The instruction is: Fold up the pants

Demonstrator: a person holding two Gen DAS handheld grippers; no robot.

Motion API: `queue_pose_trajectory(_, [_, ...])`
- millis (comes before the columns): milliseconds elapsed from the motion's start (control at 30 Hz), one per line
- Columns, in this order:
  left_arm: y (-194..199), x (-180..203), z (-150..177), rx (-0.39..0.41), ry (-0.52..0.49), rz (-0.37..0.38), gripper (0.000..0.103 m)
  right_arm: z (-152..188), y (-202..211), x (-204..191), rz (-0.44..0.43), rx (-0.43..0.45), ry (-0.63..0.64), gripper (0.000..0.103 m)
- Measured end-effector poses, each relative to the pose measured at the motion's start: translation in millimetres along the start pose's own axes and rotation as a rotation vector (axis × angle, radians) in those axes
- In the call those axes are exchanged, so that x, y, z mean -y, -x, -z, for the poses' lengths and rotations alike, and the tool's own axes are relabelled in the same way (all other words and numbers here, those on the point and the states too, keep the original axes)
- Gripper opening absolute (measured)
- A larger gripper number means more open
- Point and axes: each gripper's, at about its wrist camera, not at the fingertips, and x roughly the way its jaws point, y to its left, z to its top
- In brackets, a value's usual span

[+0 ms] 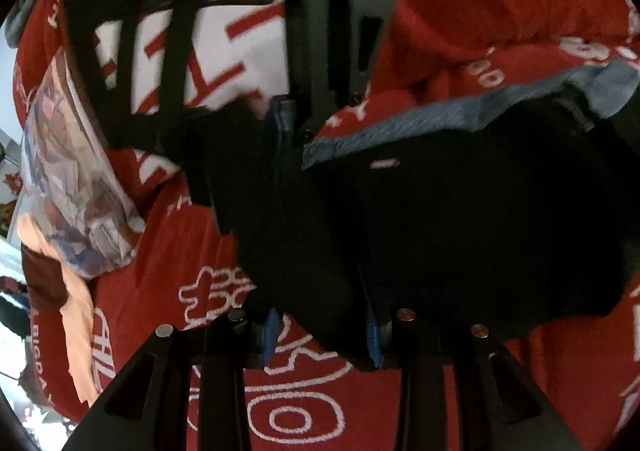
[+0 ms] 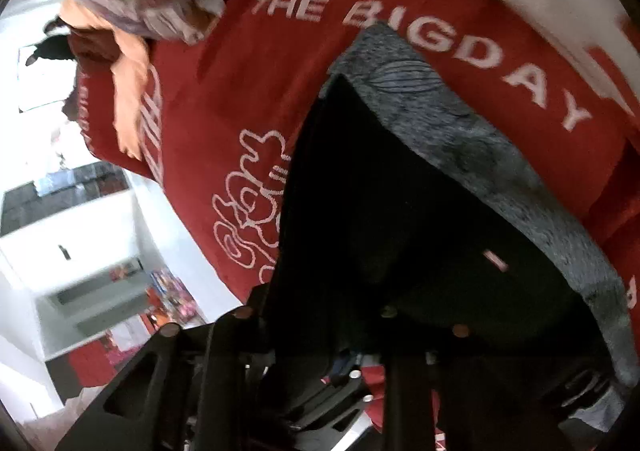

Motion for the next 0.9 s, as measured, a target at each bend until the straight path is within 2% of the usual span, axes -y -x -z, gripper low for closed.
queue_pose_trajectory(100, [28,2,-15,0.032,0.020,0.050,0.036,24,28,13,-0.102,0.079,-0.013,0.025])
queue_pose_trajectory(200, [62,10,-36,0.088,0.023,0.102,0.036,61,66,30,-0.219,0.181,-0.022,0.025])
queue_pose_trajectory(333, [107,48,-66,0.177,-0.034,0.153,0.036,124,126,66,-0.329,0.339,-0.055,0.025])
queue_pose_trajectory(500, [141,113,-103,0.226,-0.092,0.258,0.036,207,180,121,-0.360,0.501,-0.120,0.026])
queue_pose_trajectory(633, [154,191,-122,0.222,-0.170,0.337,0.036,285,203,192,-0.378,0.602,-0.236,0.028])
queue_pose_trajectory(767, [146,269,-125,0.184,-0.261,0.366,0.036,339,197,260,-0.364,0.635,-0.355,0.028])
queue_pose_trajectory(900, [121,320,-126,0.113,-0.315,0.366,0.036,356,165,320,-0.341,0.629,-0.472,0.027])
